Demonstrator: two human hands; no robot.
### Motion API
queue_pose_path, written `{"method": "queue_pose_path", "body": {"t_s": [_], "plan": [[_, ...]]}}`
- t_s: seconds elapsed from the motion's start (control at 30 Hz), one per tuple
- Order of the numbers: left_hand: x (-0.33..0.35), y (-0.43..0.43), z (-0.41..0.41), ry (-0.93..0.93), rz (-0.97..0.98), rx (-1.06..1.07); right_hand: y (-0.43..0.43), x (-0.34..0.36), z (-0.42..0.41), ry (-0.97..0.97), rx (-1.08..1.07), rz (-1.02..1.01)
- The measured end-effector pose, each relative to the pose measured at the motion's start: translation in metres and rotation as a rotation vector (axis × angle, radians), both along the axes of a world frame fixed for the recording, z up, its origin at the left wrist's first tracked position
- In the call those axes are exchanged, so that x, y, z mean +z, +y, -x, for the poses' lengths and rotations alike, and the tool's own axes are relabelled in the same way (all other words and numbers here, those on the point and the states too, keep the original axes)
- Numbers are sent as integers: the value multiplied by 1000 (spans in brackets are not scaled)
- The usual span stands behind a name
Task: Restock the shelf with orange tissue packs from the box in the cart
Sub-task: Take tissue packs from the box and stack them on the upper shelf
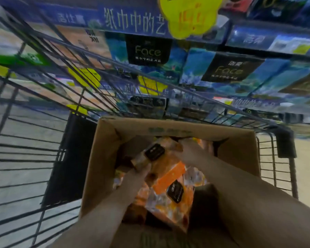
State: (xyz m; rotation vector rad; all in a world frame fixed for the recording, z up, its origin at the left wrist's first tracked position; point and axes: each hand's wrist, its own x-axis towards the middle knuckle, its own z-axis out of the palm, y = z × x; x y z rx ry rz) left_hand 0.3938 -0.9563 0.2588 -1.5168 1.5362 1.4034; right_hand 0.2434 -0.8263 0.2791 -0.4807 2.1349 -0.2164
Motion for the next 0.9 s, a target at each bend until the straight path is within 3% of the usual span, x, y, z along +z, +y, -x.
{"method": "queue_pose_path", "body": {"t_s": [0.3, 0.5, 0.67, 0.9], "plan": [[6, 7, -3, 38, -117, 204, 0, -14, -6, -117, -140, -29], [59, 2, -26, 144, -43, 193, 9, 42, -36, -127, -201, 57], [122, -2, -35, 329, 73, 175, 7, 104, -52, -27, -321, 140], [198, -13, -30, 542, 265, 187, -10, 178, -42, 108, -286, 278]]}}
